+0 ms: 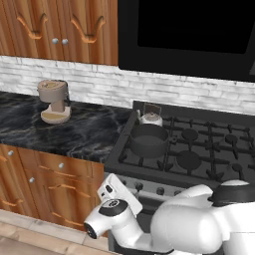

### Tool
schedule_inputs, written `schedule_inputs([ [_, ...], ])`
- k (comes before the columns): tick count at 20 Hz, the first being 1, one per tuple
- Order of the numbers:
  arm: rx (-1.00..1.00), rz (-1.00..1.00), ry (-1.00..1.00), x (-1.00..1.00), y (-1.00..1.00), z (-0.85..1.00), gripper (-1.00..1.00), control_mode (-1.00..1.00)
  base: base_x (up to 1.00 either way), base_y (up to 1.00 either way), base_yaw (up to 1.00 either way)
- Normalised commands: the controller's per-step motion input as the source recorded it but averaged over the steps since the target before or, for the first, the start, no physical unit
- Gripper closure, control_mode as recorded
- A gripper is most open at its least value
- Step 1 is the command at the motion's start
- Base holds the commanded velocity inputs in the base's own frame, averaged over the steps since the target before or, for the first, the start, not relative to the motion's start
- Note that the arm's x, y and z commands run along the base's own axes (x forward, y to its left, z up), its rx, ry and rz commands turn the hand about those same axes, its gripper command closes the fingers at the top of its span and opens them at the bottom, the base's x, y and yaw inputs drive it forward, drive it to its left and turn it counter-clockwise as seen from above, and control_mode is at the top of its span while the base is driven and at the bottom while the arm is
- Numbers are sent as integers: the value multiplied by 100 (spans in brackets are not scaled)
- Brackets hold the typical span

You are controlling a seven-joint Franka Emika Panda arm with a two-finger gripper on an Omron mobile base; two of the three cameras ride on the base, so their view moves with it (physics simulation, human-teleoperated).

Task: Pick the kettle from the cabinet and place it on a stove burner. Then pick the pot from the counter and place it on another stove burner. Finally, turn both burners on.

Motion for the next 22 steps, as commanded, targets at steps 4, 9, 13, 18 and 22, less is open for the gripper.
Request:
schedule_inputs([
  [4,-3,-1,7,0,-9,-11,-100,-100,0,0,0],
  [9,-4,0,9,2,-22,-8,-100,-100,0,0,0],
  [13,-11,0,10,6,-8,0,-100,-100,0,0,0],
  [18,-16,0,10,11,-1,-1,-100,-100,0,0,0],
  [22,-15,1,9,16,0,-21,-100,-100,0,0,0],
])
